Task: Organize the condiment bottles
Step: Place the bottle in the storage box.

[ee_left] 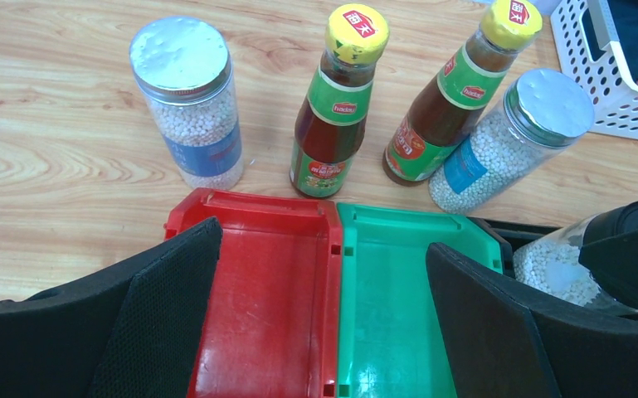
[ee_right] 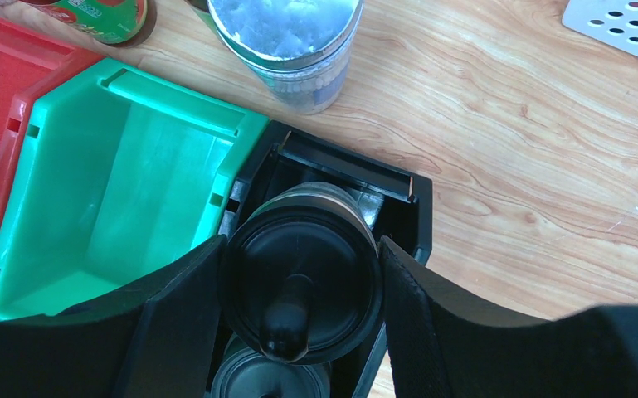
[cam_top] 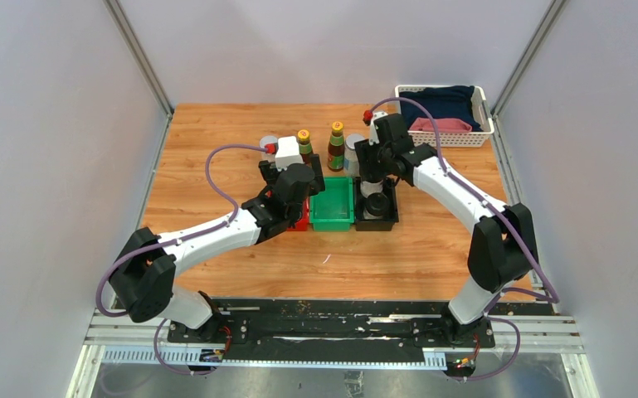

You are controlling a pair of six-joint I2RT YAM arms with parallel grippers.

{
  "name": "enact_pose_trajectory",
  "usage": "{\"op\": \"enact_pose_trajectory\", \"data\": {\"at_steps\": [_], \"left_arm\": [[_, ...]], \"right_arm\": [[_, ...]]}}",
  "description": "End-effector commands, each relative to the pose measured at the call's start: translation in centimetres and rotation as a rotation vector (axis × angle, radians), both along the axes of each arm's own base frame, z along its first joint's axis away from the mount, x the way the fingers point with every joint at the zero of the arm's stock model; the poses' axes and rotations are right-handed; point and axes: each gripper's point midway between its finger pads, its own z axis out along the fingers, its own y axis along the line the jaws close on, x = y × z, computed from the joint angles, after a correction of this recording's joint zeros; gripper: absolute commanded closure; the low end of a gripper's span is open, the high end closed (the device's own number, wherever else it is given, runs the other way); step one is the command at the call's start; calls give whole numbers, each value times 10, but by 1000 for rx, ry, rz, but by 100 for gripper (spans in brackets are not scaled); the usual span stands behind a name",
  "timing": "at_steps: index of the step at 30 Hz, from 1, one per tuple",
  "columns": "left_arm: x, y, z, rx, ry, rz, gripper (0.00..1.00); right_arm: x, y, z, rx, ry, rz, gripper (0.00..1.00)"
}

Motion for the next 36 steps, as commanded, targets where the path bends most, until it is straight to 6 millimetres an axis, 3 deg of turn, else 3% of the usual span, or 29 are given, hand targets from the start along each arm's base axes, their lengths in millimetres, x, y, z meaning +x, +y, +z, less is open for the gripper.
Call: {"op": "enact_pose_trajectory", "data": {"at_steps": [1,18,36], "left_arm": [[-1,4,1,-7,-20,30,0],[-2,9,2,7,-28,43,0],[-1,10,2,17,-33,47,0]], "right_arm": [[2,11,4,21,-30,18,100],[4,12,-7,22,-26,22,100],[8,2,-32,-34,-17,-9,100]]}}
